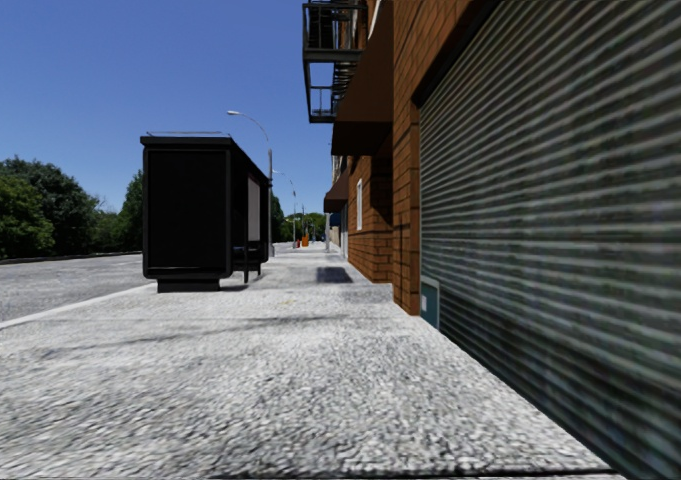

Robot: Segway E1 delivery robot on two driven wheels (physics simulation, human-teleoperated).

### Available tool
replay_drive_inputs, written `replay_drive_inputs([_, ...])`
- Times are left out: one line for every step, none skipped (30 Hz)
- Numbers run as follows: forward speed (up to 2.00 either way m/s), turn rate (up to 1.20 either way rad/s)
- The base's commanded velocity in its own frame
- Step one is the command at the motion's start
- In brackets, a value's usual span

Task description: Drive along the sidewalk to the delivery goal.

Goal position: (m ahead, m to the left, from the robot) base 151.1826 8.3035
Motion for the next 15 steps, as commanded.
replay_drive_inputs([2.00, 0.00])
replay_drive_inputs([2.00, 0.00])
replay_drive_inputs([2.00, 0.00])
replay_drive_inputs([2.00, 0.00])
replay_drive_inputs([2.00, 0.00])
replay_drive_inputs([2.00, 0.00])
replay_drive_inputs([2.00, 0.00])
replay_drive_inputs([2.00, 0.00])
replay_drive_inputs([2.00, 0.00])
replay_drive_inputs([2.00, 0.00])
replay_drive_inputs([2.00, 0.00])
replay_drive_inputs([2.00, 0.00])
replay_drive_inputs([2.00, 0.00])
replay_drive_inputs([2.00, 0.00])
replay_drive_inputs([2.00, 0.00])
